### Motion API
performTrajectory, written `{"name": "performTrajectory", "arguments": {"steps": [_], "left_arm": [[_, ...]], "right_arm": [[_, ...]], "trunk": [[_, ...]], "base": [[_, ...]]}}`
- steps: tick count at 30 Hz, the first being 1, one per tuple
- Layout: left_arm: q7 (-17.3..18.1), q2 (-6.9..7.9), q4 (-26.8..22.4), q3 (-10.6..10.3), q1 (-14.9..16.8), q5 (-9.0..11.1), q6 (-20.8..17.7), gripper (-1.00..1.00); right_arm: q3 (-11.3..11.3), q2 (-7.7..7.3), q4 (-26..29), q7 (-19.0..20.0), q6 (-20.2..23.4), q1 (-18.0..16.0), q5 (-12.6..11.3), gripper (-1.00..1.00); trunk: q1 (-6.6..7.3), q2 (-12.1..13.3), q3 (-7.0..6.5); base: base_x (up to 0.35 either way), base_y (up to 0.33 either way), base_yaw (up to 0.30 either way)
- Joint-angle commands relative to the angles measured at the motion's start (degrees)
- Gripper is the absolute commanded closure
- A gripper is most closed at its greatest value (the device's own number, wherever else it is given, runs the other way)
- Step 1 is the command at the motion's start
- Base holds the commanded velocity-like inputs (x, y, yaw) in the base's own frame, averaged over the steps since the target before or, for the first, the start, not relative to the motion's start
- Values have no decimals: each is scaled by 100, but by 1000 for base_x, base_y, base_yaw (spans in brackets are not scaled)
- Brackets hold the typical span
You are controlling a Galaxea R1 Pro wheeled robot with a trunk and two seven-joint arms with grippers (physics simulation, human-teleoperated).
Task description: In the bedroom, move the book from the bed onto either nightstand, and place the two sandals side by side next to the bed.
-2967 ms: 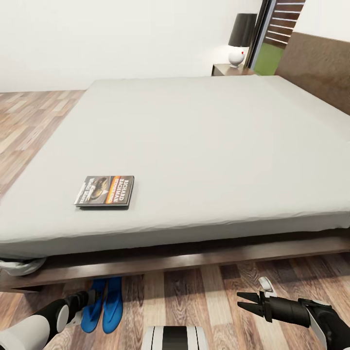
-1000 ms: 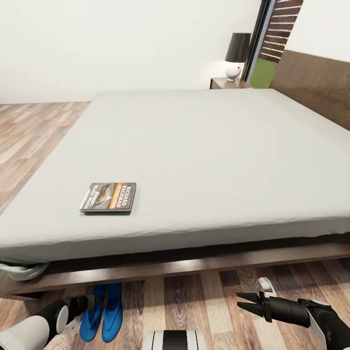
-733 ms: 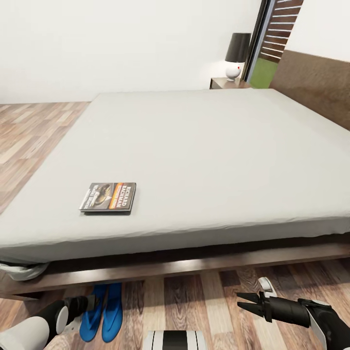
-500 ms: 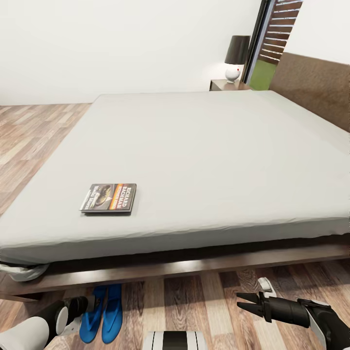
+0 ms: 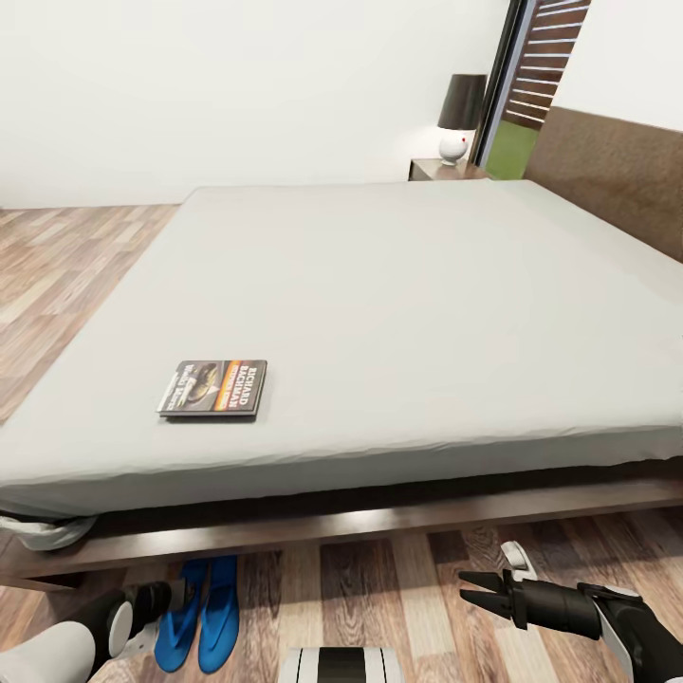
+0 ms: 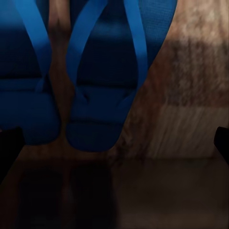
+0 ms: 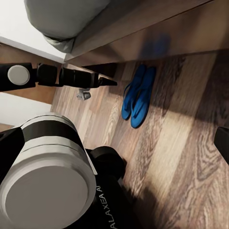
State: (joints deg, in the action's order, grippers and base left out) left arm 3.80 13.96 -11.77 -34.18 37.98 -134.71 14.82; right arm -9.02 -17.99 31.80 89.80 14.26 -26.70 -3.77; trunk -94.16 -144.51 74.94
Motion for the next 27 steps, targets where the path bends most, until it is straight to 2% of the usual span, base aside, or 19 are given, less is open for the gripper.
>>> {"name": "performTrajectory", "arguments": {"steps": [1,27], "left_arm": [[16,2,-19,8,-5,-29,36,-100],[32,1,-19,8,-97,-29,22,-100]], "right_arm": [[-3,-1,1,20,62,-2,-6,-100],[-3,5,-6,20,68,-2,-1,-100]], "trunk": [[1,-2,4],[1,-2,4]], "base": [[0,0,0],[-122,0,0]]}}
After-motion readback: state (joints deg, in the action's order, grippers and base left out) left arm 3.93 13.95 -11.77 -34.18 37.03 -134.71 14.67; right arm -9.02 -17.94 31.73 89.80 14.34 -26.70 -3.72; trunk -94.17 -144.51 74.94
